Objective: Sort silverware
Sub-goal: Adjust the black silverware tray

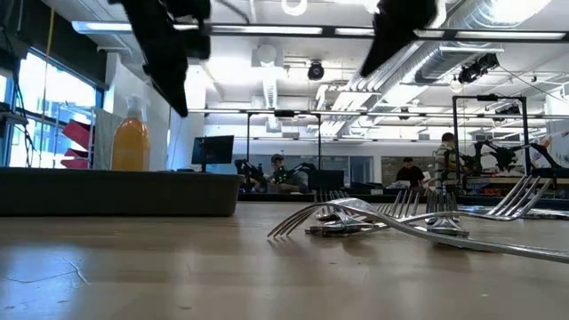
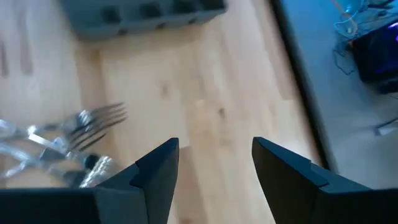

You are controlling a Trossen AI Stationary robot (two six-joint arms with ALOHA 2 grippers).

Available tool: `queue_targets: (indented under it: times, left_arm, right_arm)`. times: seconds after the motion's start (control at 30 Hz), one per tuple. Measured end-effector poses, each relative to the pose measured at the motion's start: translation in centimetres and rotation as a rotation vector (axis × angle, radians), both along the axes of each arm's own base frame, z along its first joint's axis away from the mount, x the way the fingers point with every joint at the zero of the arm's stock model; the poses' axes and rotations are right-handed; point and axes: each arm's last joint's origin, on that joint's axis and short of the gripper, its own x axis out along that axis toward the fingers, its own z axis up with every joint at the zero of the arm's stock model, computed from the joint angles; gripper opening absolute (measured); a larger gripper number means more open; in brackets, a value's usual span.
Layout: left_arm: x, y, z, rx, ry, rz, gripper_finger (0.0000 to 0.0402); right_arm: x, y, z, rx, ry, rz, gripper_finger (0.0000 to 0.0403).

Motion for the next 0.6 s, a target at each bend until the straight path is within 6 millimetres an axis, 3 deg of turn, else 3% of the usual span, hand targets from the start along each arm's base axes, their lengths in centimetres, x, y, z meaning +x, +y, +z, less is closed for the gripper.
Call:
queue_targets:
  times: [0.17, 0.3, 0.43, 0.6]
  left_arm:
    - [-0.6, -5.1, -1.7, -0.127, -0.203, -0.042, 0.0086]
    - [0.0, -8.0, -4.0, -0.136, -0.354, -0.091, 0.0085]
    - [1.4, -8.6, -6.5, -0.048, -0.413, -0.042, 0.0085]
    - [2.7, -9.0, -9.9, -0.087, -0.262, -0.018, 0.0085]
  right_arm:
    - [-0.4, 1.9, -3.7, 0.022, -0.05, 0.044, 0.0192]
    - [0.4, 3.1, -5.1, 0.06, -0.234, 0.112, 0.0192]
    - [1.2, 3.5, -5.8, 0.133, -0.417, 0.22, 0.0192]
    - [1.5, 3.6, -5.8, 0.209, -0.508, 0.208, 0.0192]
